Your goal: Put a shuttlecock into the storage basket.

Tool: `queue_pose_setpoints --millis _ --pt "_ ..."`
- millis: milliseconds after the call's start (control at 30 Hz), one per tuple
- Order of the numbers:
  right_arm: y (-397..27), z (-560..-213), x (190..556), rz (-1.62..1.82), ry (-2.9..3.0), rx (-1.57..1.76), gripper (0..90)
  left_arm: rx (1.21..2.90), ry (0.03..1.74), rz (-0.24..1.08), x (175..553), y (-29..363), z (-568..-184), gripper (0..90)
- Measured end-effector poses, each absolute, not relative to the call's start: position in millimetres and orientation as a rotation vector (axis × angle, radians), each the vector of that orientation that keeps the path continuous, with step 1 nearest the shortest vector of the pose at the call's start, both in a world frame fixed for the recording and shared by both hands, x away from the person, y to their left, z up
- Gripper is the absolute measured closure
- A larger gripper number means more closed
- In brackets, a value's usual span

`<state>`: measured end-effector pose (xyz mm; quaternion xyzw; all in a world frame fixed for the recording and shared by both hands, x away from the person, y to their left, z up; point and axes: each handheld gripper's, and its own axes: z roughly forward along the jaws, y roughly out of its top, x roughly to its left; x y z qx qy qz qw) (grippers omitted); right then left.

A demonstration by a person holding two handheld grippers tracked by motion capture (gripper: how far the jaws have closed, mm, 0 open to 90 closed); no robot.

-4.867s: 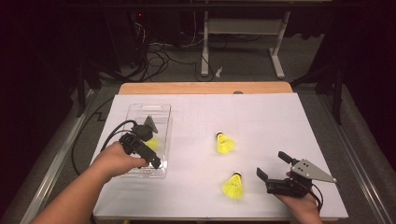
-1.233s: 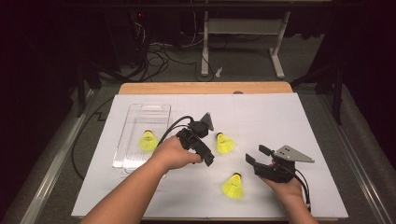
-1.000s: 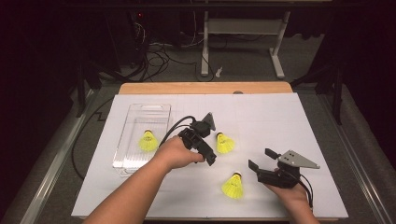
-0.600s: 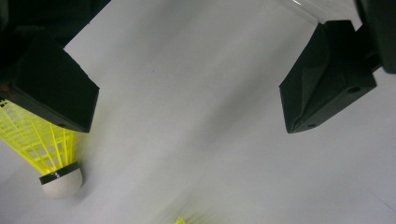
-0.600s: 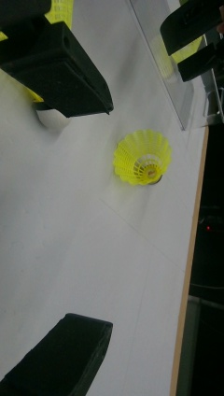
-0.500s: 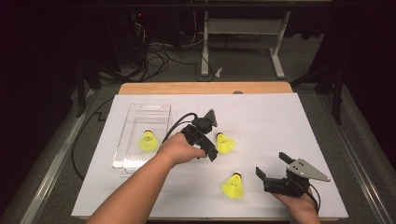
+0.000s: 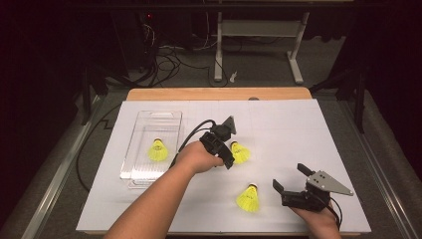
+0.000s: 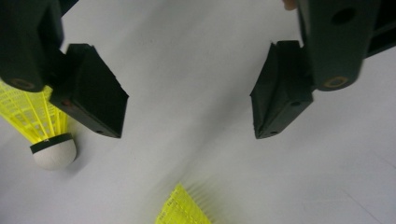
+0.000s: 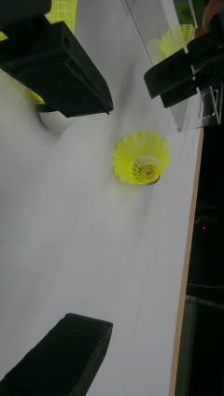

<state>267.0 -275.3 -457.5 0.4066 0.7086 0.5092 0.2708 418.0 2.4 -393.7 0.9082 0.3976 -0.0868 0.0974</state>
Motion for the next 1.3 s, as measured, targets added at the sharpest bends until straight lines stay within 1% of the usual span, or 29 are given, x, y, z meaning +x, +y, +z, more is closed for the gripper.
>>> queue_pose_setpoints --millis 33,233,367,500,733,900,1000,1133,1300 --pt "-275.5 -457.3 267.0 1.375 1.907 1.098 0.2 2.686 1.180 -0.262 419.4 1.9 -395.6 32.5" --pt "-277.6 -456.4 266.6 1.390 1.899 1.103 0.2 2.681 1.181 -0.269 424.3 -5.9 -403.1 36.3" --pt "-277.8 -456.2 266.3 1.396 1.898 1.103 0.2 2.671 1.186 -0.242 426.7 -10.7 -404.0 42.4" --pt "-277.8 -455.9 265.5 1.398 1.900 1.100 0.2 2.648 1.201 -0.185 429.5 -14.8 -400.9 47.8" --pt "-278.0 -455.2 265.0 1.407 1.903 1.093 0.2 2.653 1.223 -0.217 432.9 -20.9 -405.4 54.9" --pt "-277.6 -455.4 264.8 1.407 1.904 1.090 0.2 2.635 1.269 -0.235 438.2 -20.2 -409.1 56.7" --pt "-276.6 -455.8 264.9 1.405 1.910 1.089 0.2 2.621 1.275 -0.249 440.6 -19.2 -408.9 60.8" --pt "-275.8 -455.6 264.6 1.409 1.914 1.086 0.2 2.621 1.288 -0.236 441.4 -19.4 -410.6 67.3" --pt "-276.0 -455.5 264.3 1.412 1.915 1.084 0.2 2.631 1.298 -0.192 440.9 -20.6 -411.7 79.4"
